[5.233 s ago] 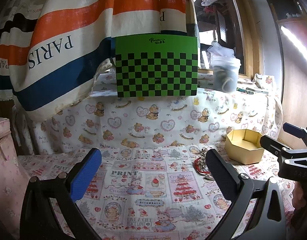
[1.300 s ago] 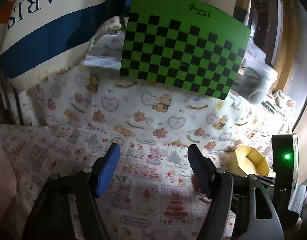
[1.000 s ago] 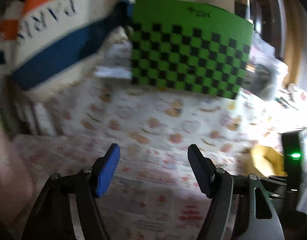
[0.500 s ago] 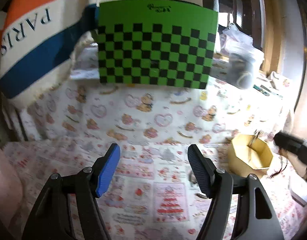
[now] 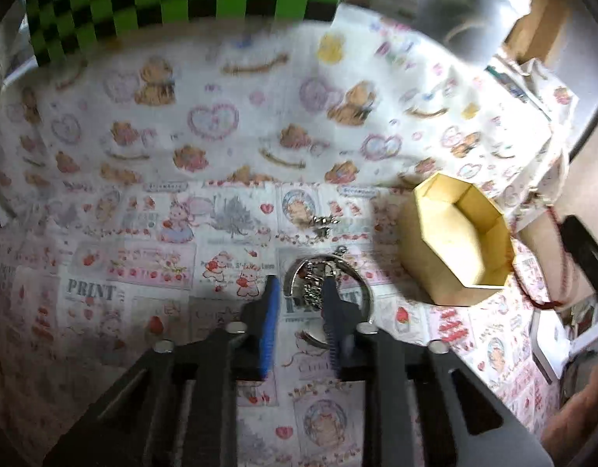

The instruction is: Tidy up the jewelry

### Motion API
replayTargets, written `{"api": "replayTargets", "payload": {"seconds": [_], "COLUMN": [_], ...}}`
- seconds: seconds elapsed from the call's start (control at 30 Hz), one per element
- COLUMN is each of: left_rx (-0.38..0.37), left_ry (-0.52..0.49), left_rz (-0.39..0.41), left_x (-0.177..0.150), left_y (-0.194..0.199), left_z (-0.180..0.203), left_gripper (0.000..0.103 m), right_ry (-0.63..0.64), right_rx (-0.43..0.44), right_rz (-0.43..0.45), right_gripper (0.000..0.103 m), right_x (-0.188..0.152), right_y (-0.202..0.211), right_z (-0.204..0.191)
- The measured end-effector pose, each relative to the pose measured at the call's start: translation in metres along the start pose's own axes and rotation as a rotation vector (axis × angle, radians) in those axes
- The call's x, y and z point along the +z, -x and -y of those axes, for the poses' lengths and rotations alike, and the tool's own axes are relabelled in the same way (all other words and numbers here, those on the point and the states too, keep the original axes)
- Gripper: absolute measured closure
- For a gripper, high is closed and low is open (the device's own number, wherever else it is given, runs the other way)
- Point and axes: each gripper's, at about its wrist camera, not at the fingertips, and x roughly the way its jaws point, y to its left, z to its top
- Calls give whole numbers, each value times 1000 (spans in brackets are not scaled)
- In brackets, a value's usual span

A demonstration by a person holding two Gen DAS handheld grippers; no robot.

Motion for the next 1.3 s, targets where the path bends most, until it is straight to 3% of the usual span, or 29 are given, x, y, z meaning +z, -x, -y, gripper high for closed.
{"api": "replayTargets", "payload": {"seconds": [0.1, 0.23, 0.33, 0.53, 0.67, 0.77, 1.1, 1.3], "left_rx": [63, -28, -18, -107, -108, -125, -180, -161], "left_ry": [-31, 5, 3, 41, 48, 63, 45, 40], "left_rz": [17, -1, 6, -19, -45, -34, 20, 47], "left_x": [-1, -3, -8, -12, -18, -18, -18, -18], "left_y": [-7, -13, -18, -19, -24, -25, 0, 3], "left_z": [6, 5, 6, 4, 3, 1, 3, 1], "left_gripper": [86, 86, 86, 86, 86, 94, 99, 100], "right_ry": [-6, 3, 3, -1, -1, -1, -3, -9], "right_rx": [8, 7, 5, -2, -4, -4, -3, -6], "right_rz": [-10, -17, -21, -27, -29, -30, -36, -32], "right_gripper": [100, 100, 100, 100, 100, 100, 100, 100], "right_x": [0, -1, -1, -2, -2, -2, -4, -3], "right_y": [-2, -4, -5, -7, -8, -8, -9, -8], "right_z": [0, -3, -3, -1, -1, -1, -1, 0]}}
